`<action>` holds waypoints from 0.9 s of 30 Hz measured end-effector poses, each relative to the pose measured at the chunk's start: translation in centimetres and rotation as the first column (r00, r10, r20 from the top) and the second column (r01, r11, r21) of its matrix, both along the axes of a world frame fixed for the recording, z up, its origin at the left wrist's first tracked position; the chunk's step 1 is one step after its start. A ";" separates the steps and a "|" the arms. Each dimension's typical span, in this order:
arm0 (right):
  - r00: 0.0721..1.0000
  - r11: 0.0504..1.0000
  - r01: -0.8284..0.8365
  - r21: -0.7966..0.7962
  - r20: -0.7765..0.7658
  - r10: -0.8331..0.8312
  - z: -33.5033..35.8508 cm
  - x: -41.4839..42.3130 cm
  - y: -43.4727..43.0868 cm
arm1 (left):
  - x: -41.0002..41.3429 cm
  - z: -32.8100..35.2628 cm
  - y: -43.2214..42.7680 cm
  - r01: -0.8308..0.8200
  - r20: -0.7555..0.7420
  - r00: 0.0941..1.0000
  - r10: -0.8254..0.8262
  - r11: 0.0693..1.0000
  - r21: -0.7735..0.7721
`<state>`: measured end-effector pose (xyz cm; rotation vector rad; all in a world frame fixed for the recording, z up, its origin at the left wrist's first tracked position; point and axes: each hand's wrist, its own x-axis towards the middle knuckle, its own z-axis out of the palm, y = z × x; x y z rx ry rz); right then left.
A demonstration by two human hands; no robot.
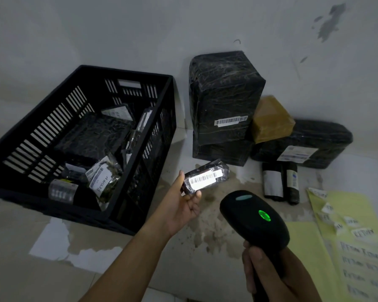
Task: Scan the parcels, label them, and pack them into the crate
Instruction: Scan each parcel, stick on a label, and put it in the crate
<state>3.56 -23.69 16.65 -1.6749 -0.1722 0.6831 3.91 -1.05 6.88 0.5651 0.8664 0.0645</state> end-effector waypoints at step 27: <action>0.990 0.986 -0.127 -0.112 0.047 0.133 0.8 0.2 0.5 | 0.3 0.1 0.7 -0.022 0.037 0.999 0.023 0.999 -0.038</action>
